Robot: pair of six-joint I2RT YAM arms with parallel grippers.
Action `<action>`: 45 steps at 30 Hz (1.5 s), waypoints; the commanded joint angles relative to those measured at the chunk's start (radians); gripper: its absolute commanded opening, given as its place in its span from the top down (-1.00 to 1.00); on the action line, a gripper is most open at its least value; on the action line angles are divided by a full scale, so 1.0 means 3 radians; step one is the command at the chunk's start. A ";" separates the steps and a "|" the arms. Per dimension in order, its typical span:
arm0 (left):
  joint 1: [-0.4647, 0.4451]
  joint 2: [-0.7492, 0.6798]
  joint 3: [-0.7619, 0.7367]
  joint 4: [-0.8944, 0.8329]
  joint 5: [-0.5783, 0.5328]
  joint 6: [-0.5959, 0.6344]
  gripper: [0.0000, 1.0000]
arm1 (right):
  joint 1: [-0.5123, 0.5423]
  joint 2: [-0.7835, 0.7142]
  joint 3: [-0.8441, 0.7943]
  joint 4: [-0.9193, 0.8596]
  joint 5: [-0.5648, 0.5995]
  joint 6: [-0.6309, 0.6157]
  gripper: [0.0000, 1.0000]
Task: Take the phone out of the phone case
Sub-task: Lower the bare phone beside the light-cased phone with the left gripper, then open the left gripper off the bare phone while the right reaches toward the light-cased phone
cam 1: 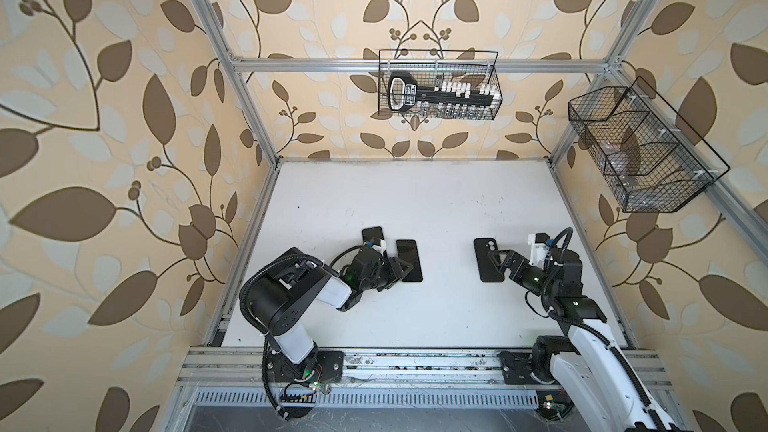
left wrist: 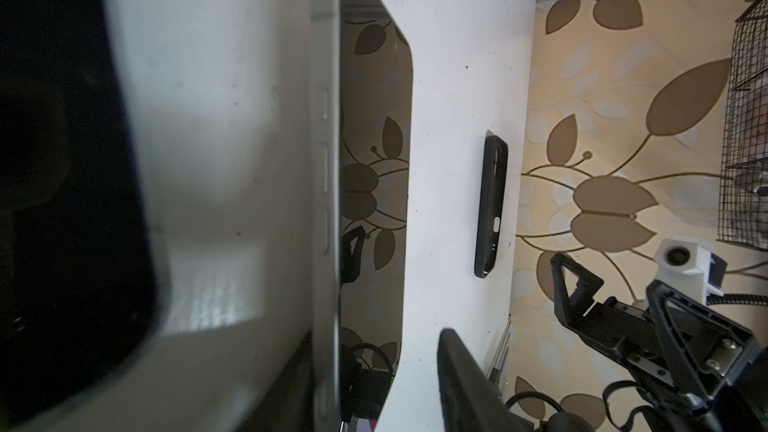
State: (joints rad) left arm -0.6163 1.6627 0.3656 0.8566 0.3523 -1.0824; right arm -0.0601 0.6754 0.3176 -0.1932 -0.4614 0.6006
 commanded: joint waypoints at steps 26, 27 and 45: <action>-0.0054 -0.1756 0.0654 -0.3060 -0.0899 0.0501 -0.98 | 0.1170 0.0343 0.1076 -0.0942 0.1475 -0.0342 -1.00; -0.0055 -0.1895 0.0714 -0.3218 -0.0950 0.0550 -0.98 | 0.1259 0.0425 0.1154 -0.0969 0.1560 -0.0331 -1.00; 0.1976 -0.2504 0.1892 -0.5046 0.0182 0.2115 -0.98 | 0.3025 0.2547 0.2718 -0.0683 0.2500 -0.0203 -1.00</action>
State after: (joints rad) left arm -0.1059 0.8627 0.8898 -0.5774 0.3008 -0.5659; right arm 0.7948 1.3705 1.0702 -0.4034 0.2195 0.5308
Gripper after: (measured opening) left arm 0.988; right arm 0.999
